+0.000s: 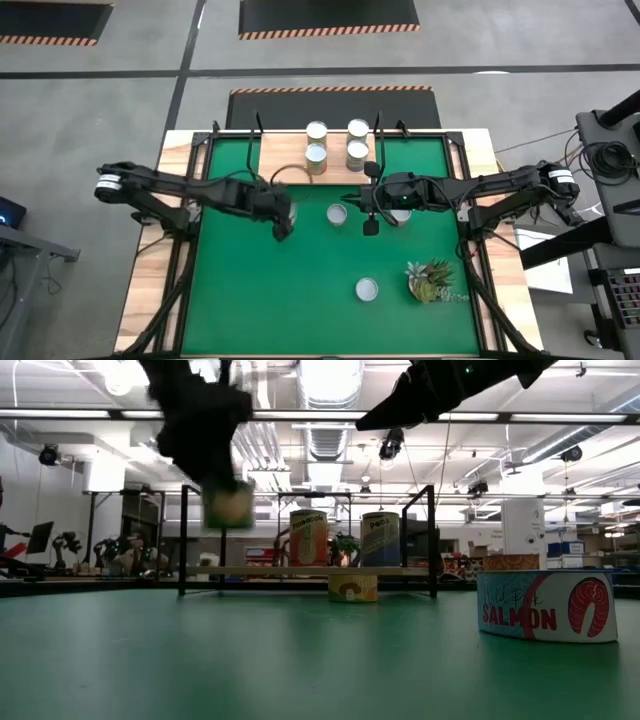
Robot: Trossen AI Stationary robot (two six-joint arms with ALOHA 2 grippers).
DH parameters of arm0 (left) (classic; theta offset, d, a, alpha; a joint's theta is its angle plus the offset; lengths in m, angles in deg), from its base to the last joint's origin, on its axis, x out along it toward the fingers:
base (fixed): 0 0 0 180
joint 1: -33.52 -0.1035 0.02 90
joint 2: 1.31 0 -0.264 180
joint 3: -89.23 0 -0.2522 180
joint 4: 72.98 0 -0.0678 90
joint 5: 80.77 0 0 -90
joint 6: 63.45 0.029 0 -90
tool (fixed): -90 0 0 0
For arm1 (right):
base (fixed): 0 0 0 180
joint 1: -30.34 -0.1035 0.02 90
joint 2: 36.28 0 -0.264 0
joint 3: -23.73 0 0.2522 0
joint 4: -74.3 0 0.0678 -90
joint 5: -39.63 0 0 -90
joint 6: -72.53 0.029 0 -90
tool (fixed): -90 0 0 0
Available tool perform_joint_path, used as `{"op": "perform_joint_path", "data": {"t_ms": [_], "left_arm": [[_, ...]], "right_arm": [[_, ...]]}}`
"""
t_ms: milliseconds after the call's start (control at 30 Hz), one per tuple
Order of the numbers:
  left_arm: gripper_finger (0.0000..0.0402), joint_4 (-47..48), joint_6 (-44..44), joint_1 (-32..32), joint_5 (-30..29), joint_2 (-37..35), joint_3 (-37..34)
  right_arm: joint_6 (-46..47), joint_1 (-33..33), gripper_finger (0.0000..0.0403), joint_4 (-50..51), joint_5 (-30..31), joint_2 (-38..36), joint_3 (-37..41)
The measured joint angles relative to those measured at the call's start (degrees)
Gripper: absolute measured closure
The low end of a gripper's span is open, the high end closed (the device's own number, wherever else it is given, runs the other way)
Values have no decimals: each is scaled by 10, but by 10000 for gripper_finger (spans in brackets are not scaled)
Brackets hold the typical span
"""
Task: Pick and place cans onto a shelf
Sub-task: Put the canned peaches on the shelf
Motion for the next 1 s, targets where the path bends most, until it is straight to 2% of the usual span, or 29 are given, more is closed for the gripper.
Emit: {"op": "perform_joint_path", "data": {"t_ms": [133, 333, 467, 633, 1000], "left_arm": [[118, 68, 109, -45, -83, 10, 112], [119, 62, 244, -168, -40, 40, 205], [119, 46, 274, -246, -35, 69, 206], [119, 32, 257, -309, -34, 106, 185], [107, 16, 234, -320, -34, 180, 180]], "right_arm": [[-2, 0, 394, 0, 0, 0, 0], [-3, 0, 394, 0, 0, 0, 0], [1, 0, 394, 6, 0, 0, 0], [5, 0, 394, 15, 0, 0, 0], [6, 0, 394, 16, 0, 0, 0]]}}
